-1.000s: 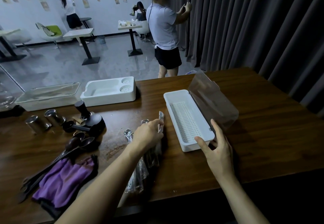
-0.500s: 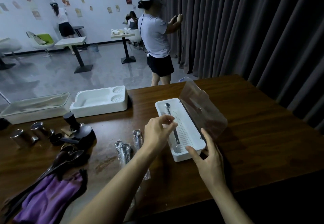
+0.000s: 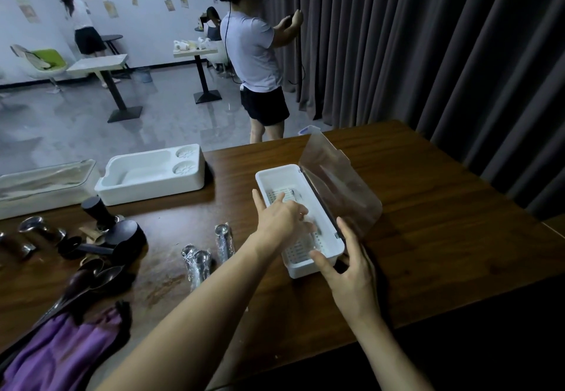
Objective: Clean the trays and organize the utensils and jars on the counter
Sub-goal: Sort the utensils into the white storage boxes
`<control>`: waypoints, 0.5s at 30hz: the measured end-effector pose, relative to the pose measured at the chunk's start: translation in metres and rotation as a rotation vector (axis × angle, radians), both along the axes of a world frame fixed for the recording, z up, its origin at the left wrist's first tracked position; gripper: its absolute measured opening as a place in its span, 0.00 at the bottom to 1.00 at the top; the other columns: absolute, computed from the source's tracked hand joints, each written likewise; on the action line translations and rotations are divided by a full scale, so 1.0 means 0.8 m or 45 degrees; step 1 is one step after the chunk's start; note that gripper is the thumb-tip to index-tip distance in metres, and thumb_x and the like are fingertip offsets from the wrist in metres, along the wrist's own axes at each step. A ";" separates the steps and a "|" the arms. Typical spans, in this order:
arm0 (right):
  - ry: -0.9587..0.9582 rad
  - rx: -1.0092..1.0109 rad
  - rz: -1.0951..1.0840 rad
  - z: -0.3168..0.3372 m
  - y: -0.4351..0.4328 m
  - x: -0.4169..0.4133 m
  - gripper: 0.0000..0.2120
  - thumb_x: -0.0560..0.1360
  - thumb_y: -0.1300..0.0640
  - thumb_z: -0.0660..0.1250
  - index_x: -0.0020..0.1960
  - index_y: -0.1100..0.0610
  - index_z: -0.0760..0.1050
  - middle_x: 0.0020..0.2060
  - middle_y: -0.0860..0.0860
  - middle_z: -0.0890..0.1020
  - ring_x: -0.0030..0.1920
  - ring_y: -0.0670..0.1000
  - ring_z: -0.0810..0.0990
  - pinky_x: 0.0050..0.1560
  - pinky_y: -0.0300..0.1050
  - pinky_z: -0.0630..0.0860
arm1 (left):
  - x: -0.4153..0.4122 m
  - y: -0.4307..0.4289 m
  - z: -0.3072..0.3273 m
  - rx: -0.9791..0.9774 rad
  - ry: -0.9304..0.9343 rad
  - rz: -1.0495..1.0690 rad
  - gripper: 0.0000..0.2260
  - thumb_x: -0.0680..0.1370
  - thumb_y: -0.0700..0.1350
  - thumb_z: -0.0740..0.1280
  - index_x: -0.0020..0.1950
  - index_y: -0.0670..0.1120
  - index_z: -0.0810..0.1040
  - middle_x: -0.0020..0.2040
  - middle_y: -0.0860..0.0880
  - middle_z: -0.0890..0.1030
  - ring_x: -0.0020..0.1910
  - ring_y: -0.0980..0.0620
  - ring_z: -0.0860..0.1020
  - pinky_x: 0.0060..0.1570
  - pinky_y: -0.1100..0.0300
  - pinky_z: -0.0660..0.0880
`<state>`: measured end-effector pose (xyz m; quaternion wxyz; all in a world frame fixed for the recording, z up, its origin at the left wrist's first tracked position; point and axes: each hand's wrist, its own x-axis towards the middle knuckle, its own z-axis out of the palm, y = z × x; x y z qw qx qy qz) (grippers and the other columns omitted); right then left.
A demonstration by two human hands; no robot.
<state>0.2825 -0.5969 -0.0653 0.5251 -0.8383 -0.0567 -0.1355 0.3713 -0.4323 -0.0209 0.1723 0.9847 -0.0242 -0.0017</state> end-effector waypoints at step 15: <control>-0.014 0.034 -0.015 -0.003 0.002 0.000 0.38 0.70 0.36 0.72 0.77 0.41 0.62 0.69 0.37 0.69 0.70 0.46 0.71 0.63 0.58 0.77 | -0.091 0.090 -0.022 -0.607 -0.450 0.250 0.15 0.79 0.40 0.68 0.63 0.55 0.82 0.64 0.55 0.79 0.62 0.54 0.79 0.61 0.57 0.75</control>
